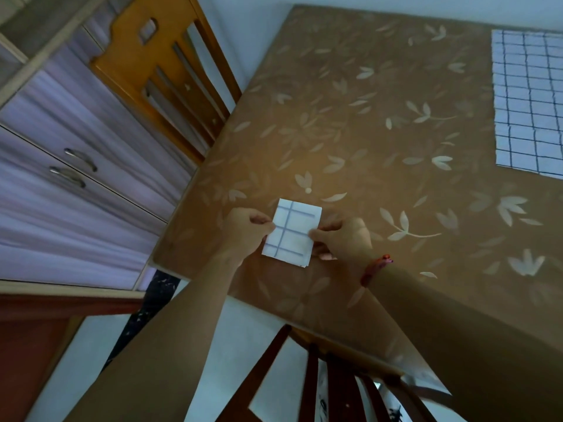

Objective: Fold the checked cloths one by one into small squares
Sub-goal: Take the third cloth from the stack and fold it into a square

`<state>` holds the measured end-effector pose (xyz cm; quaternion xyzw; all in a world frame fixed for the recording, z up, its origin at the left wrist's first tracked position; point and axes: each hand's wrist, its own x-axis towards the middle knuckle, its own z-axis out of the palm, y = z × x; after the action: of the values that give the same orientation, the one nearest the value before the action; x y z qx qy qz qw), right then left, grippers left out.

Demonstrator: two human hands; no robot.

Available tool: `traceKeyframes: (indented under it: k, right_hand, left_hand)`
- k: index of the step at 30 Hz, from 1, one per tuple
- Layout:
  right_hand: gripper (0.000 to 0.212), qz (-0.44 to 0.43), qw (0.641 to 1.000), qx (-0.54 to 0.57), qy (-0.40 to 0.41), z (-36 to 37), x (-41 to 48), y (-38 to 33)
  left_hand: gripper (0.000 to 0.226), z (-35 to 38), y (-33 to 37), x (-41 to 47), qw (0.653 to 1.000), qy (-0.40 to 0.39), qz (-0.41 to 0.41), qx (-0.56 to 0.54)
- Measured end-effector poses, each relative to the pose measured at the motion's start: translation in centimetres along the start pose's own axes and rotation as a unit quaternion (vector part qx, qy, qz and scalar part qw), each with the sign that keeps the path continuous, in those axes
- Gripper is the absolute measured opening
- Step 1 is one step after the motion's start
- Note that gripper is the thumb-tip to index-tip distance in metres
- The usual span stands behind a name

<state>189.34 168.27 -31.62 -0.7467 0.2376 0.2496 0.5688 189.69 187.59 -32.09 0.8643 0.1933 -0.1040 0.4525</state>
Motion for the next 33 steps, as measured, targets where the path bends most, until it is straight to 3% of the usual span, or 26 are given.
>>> traceKeyframes:
  k: [13, 28, 33]
  right_hand:
    - [0.006, -0.018, 0.999, -0.034, 0.017, 0.4, 1.2, -0.2]
    - [0.008, -0.049, 0.995, -0.084, 0.026, 0.5, 1.0, -0.4]
    - [0.017, -0.094, 0.980, -0.154, 0.083, 0.3, 0.8, 0.2]
  left_hand:
    - [0.008, 0.4, 0.3, 0.9, 0.989, 0.033, 0.061, 0.133]
    - [0.012, 0.7, -0.4, 0.5, 0.988, 0.032, 0.095, 0.113]
    - [0.015, 0.7, -1.0, 0.3, 0.978, 0.051, 0.155, 0.133]
